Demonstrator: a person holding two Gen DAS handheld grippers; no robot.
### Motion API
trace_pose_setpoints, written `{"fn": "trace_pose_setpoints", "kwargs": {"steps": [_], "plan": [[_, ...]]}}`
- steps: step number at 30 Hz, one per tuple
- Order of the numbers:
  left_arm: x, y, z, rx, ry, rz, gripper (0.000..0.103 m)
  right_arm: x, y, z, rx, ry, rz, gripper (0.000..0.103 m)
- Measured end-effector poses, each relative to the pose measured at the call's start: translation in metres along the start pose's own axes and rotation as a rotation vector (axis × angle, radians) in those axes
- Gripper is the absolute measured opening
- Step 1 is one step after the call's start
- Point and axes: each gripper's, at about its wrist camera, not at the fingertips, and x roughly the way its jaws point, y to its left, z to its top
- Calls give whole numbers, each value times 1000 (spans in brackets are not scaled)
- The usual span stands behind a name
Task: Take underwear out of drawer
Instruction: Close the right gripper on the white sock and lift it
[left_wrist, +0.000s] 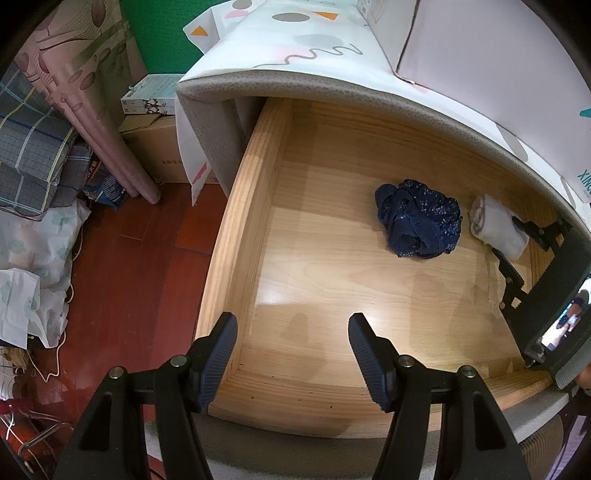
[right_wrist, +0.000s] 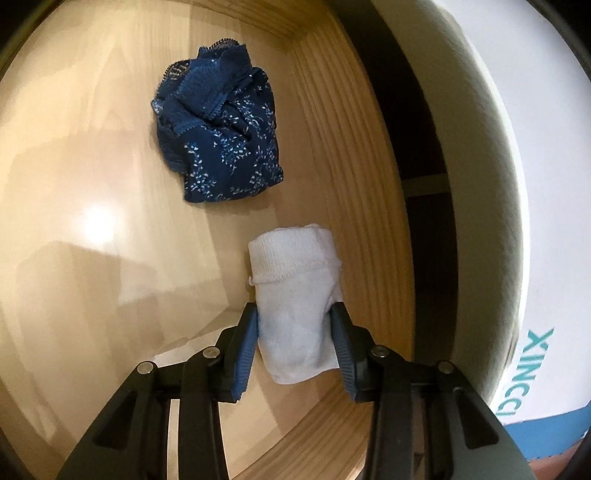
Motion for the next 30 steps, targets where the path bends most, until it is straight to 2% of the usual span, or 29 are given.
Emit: {"fn": "trace_pose_setpoints", "kwargs": {"steps": [5, 11, 18, 25, 30], "plan": [[0, -1, 0, 0, 0, -1, 64, -11, -22, -2, 74, 40, 96, 36], [-1, 0, -1, -2, -2, -4, 64, -25, -42, -16, 205, 116, 258, 36], [-2, -1, 0, -2, -5, -8, 64, -19, -71, -36, 424, 240, 448, 37], [-5, -1, -1, -4, -14, -21, 64, -5, -89, -72, 734, 386, 631, 37], [-5, 0, -2, -5, -17, -26, 64, -1, -98, -100, 896, 500, 701, 38]]}}
